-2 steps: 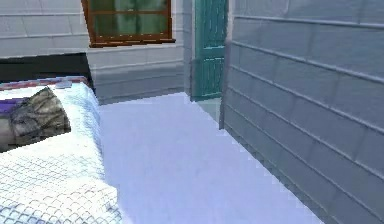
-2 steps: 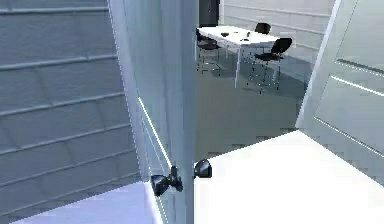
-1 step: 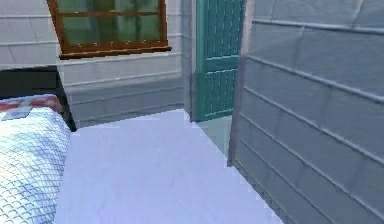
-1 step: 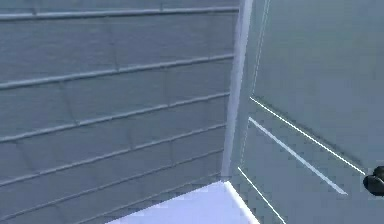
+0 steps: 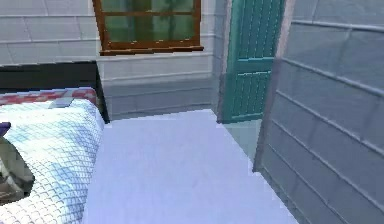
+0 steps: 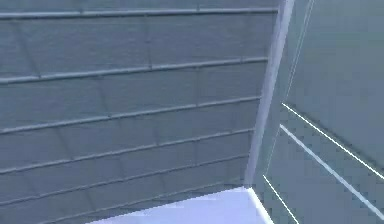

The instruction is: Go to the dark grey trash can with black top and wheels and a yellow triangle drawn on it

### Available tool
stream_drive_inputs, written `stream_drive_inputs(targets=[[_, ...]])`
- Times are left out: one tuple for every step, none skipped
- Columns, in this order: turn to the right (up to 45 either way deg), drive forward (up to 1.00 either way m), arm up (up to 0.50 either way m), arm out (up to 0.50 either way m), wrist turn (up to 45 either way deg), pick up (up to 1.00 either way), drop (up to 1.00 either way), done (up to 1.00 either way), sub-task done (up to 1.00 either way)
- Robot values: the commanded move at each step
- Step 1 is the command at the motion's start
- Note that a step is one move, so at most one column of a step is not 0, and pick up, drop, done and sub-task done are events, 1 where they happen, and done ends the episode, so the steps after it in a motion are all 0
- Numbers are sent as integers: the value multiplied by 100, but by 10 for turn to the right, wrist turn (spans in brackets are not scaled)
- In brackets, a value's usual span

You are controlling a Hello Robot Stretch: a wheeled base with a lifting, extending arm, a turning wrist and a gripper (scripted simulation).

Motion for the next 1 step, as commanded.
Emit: stream_drive_inputs(targets=[[0, 100, 0, 0, 0, 0, 0, 0, 0]])
